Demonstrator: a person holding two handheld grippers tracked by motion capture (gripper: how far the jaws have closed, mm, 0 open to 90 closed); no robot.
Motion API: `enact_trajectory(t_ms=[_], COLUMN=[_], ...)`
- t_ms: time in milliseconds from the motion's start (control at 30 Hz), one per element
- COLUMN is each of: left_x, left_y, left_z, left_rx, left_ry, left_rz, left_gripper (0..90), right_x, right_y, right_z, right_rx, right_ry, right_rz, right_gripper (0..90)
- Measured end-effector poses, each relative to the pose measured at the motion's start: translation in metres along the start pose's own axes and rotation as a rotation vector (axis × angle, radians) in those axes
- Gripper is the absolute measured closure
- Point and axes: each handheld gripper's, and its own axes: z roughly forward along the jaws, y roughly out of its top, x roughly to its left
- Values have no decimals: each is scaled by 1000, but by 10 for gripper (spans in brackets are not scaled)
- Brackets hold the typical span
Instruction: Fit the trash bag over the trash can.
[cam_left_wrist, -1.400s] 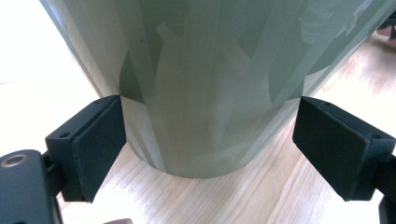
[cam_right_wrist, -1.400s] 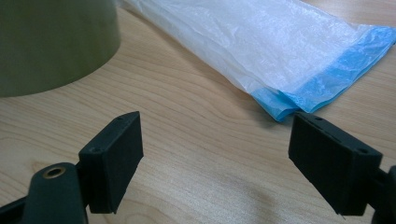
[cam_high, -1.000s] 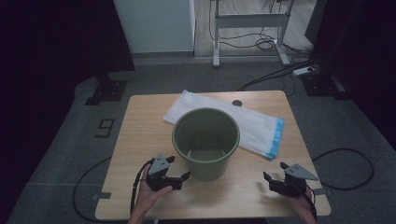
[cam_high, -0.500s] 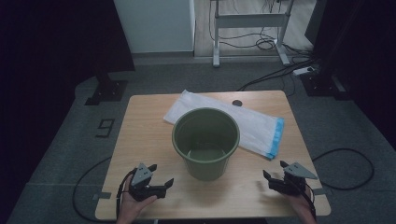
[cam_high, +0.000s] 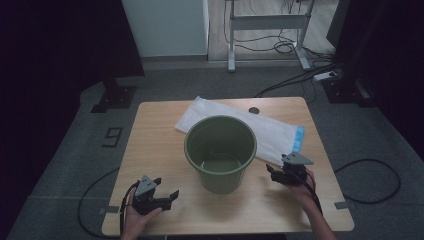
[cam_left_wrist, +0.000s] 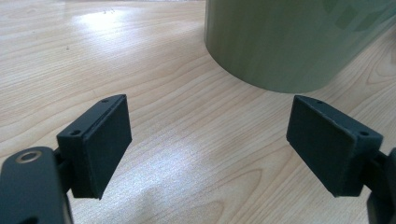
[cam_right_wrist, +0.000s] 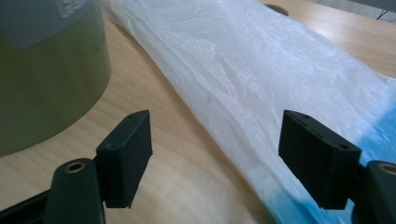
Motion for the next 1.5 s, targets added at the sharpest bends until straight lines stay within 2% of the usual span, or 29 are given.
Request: enact_trajectory(t_ms=[133, 167, 300, 400, 500, 567, 700, 800, 833, 900, 933, 967, 1000, 1033, 1100, 1267, 1500], left_x=[3, 7, 15, 18, 19, 19, 17, 16, 15, 14, 14, 14, 14, 14, 15, 16, 16], left_y=[-2, -3, -6, -8, -9, -9, -10, -10, -10, -10, -10, -10, -10, -11, -11, -12, -12], left_z=[1, 1, 0, 2, 3, 2, 2, 2, 2, 2, 2, 2, 2, 2, 2, -1, -2], left_rx=[13, 15, 8, 17, 18, 16, 18, 18, 18, 18, 18, 18, 18, 22, 25, 18, 6], left_ry=[13, 25, 18, 20, 32, 32, 36, 35, 36, 37, 37, 39, 39, 40, 40, 40, 30], left_rz=[3, -7, -37, -43, -42, -45, -46, -48, -47, -49, -49, -48, -48, -50, -50, -56, -63], left_gripper=[138, 138, 141, 141, 141, 141, 141, 141, 141, 141, 141, 141, 141, 141, 141, 142, 141], right_x=[0, -1, 0, 3, 3, 2, 1, 0, -1, -3, -3, -5, -5, -8, -10, -11, -14], right_y=[7, 9, 11, 13, 14, 15, 15, 13, 12, 10, 10, 9, 9, 7, 5, 2, -17], right_z=[21, 26, 42, 49, 53, 54, 56, 57, 58, 57, 57, 56, 56, 54, 53, 36, -7], right_rx=[57, 75, 126, 142, 146, 138, 138, 149, 154, 150, 150, 142, 142, 138, 144, 111, 54], right_ry=[4, 7, -8, -22, -46, -20, 5, 22, 19, 9, 9, 8, 8, 15, 26, 22, 31], right_rz=[-25, -27, -35, -51, -39, -11, -16, 1, 4, 17, 17, 29, 29, 42, 58, 68, 73], right_gripper=[265, 275, 314, 389, 502, 548, 587, 612, 647, 723, 723, 803, 803, 853, 885, 889, 889])
